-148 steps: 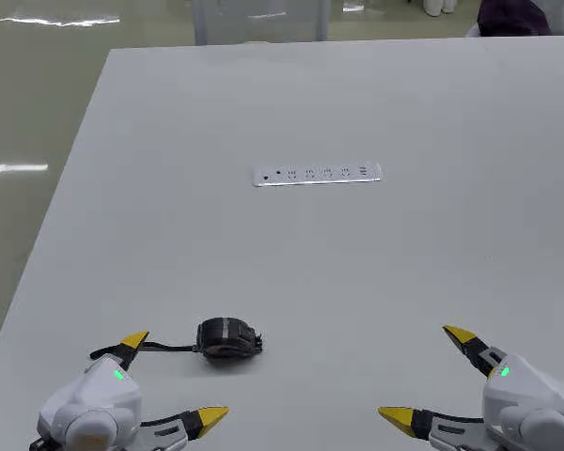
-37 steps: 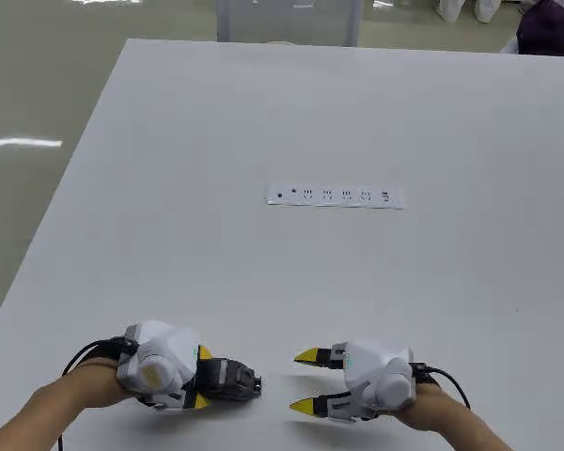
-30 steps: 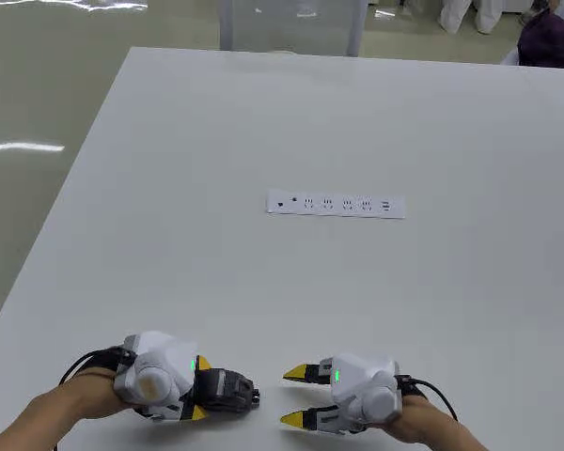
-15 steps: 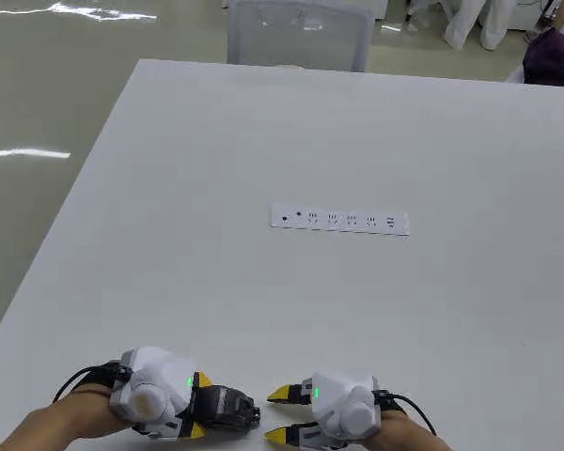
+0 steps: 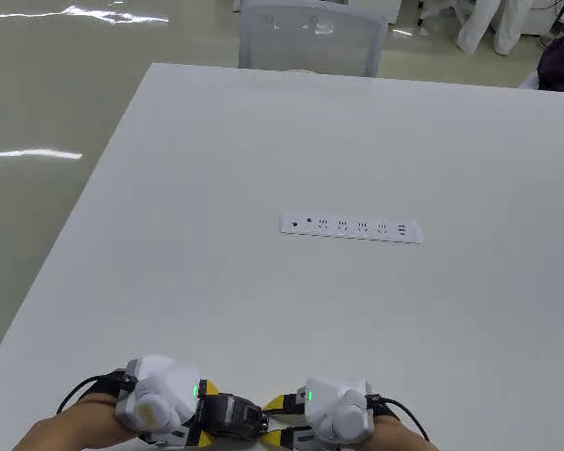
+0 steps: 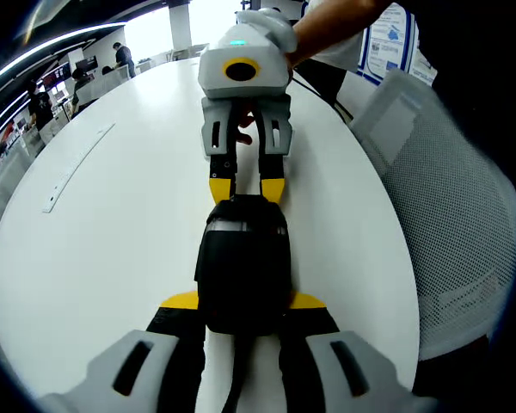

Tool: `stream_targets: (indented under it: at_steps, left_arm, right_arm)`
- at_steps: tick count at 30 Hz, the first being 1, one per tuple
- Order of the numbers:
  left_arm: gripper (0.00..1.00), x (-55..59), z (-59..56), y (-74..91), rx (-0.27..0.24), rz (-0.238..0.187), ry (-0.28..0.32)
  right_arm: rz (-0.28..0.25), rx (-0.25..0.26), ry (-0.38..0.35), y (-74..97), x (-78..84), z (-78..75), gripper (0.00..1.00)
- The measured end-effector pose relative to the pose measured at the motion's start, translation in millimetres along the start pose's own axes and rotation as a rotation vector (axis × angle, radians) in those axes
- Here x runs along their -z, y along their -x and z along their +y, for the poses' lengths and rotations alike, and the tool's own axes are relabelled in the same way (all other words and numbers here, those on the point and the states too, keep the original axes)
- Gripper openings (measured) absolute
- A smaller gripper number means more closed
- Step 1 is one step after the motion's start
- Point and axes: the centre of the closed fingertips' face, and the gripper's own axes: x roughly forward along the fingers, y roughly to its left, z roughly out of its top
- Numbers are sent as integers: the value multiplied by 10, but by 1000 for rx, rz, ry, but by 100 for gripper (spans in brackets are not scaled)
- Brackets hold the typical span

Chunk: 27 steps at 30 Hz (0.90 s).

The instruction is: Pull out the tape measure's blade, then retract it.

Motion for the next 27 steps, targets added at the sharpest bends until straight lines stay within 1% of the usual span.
stream_targets:
  at_steps: [2, 7, 8, 10, 12, 27]
  left_arm:
    - [29, 3, 2, 0, -1, -1, -3]
    - [29, -5, 8, 4, -15, -12, 9]
    - [29, -7, 12, 5, -20, -16, 17]
    - [29, -6, 7, 6, -20, -18, 19]
    - [29, -10, 6, 6, -18, -16, 17]
    - [28, 2, 4, 5, -5, -6, 12]
  right_arm:
    - [0, -2, 9, -1, -3, 5, 16]
    - [-5, 12, -4, 7, 6, -7, 14]
    - [-8, 7, -15, 12, 7, -2, 13]
    - [-2, 8, -10, 8, 5, -7, 12]
    - [5, 4, -2, 6, 7, -6, 12]
    - [25, -7, -12, 18, 22, 25, 10]
